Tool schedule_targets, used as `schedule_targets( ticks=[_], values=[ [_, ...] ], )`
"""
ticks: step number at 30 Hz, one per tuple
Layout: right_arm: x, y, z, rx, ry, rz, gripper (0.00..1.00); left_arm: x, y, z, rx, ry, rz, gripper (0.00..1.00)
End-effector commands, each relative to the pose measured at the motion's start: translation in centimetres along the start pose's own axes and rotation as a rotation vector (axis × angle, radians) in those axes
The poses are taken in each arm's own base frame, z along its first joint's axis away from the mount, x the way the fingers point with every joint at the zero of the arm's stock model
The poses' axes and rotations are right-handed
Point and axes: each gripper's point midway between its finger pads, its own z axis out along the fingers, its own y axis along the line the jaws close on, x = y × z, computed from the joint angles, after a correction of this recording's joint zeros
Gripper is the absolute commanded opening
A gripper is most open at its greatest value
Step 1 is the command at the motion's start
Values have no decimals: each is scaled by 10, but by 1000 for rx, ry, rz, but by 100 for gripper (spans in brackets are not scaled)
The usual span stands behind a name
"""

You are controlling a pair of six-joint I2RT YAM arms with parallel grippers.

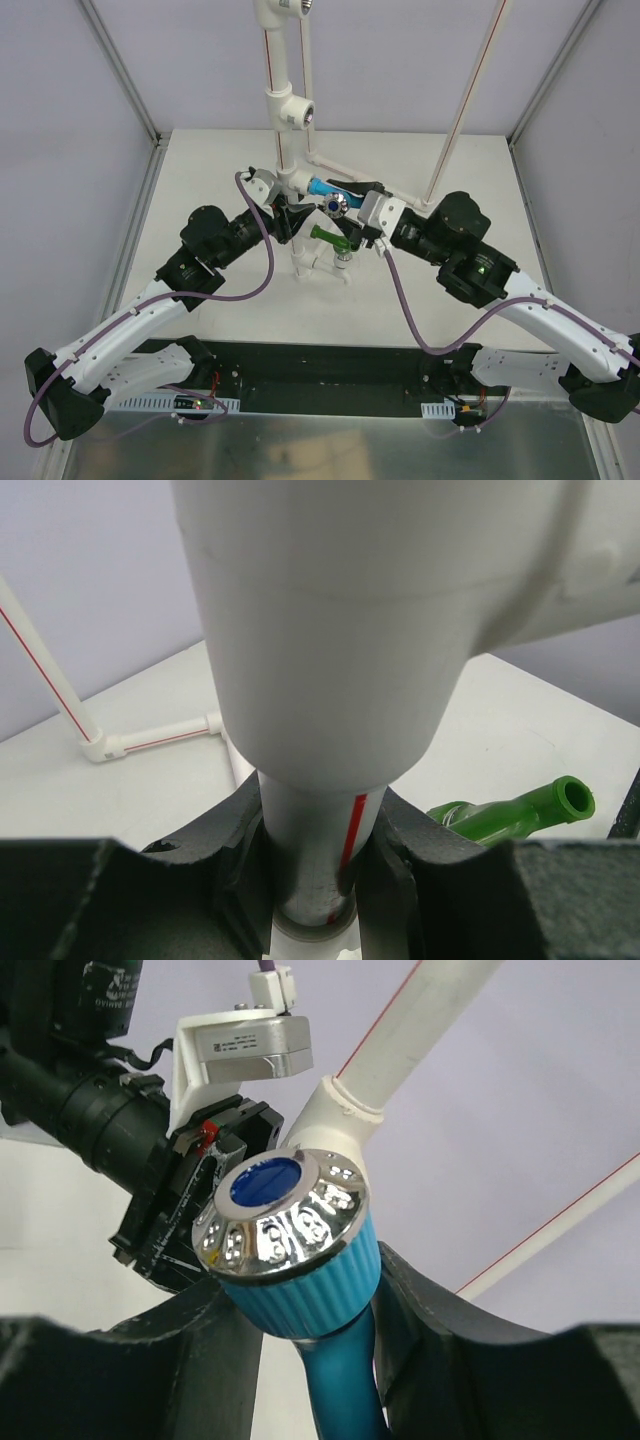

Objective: Install the water faucets

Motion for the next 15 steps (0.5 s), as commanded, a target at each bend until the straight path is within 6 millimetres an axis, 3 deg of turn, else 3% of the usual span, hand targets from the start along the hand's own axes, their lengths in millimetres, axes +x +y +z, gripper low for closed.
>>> schedule_targets(
  ticks=[1, 8, 15],
  values=[
    [12, 7, 1, 79, 44, 397, 0, 1, -11, -5, 20, 15, -120, 0],
    [21, 4, 6, 183, 42, 614, 0, 0, -10, -5, 17, 13, -118, 0],
    [9, 0, 9, 250, -13, 962, 0, 1, -10, -5, 15, 14, -117, 0]
  ],
)
